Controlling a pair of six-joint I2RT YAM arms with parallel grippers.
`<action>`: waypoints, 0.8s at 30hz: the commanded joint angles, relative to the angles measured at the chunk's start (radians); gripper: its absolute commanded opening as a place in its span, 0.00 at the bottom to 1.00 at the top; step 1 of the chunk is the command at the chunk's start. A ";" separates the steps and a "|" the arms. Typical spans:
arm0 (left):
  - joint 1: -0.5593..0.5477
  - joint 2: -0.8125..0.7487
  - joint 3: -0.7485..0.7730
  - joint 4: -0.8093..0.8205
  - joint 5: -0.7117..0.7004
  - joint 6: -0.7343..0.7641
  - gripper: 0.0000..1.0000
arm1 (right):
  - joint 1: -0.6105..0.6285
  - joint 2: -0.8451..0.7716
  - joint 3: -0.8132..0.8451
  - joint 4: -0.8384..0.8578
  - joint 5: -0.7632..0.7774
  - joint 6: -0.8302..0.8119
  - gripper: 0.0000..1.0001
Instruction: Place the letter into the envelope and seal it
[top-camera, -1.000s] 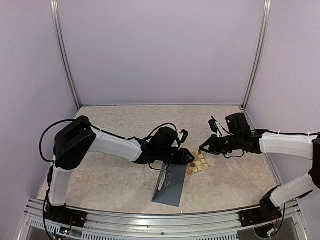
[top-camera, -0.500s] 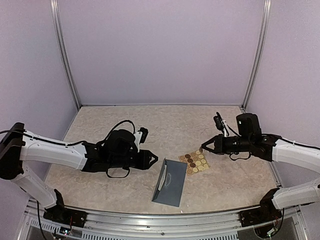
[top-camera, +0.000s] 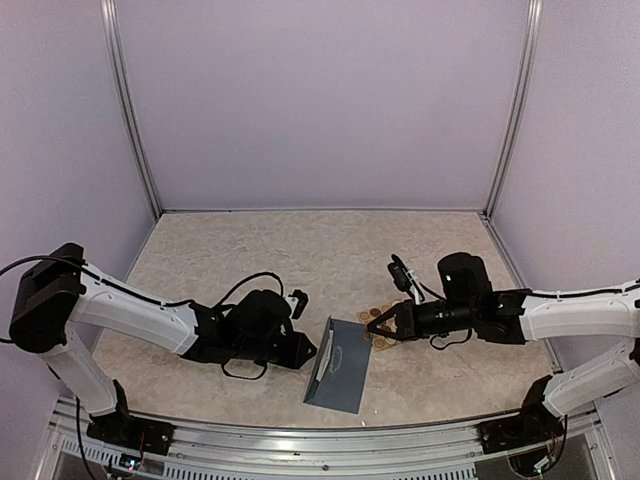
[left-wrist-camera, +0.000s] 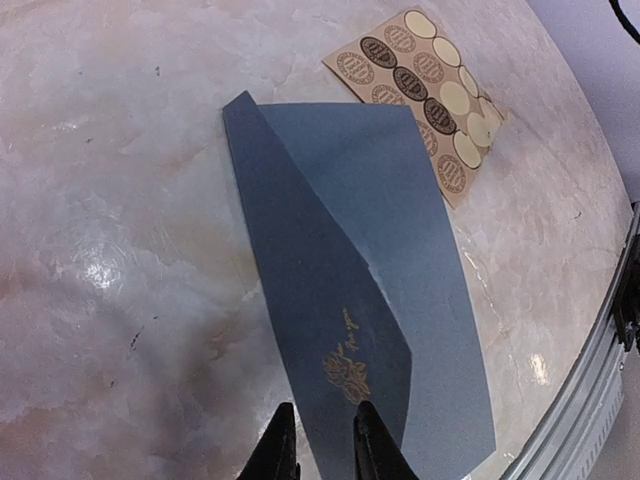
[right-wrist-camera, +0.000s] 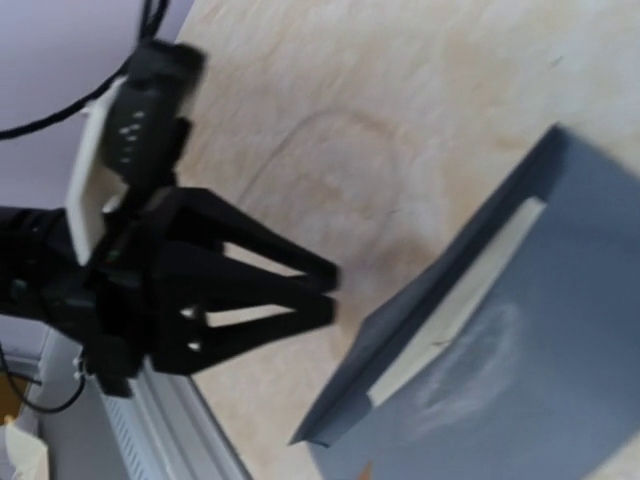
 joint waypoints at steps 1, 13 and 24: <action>-0.014 0.036 0.037 0.057 0.023 -0.005 0.17 | 0.045 0.056 -0.012 0.129 0.011 0.051 0.00; -0.035 0.109 0.070 0.110 0.041 -0.013 0.13 | 0.073 0.165 -0.003 0.240 0.005 0.102 0.00; -0.042 0.191 0.078 0.160 0.052 0.001 0.12 | 0.083 0.214 -0.008 0.266 0.025 0.115 0.00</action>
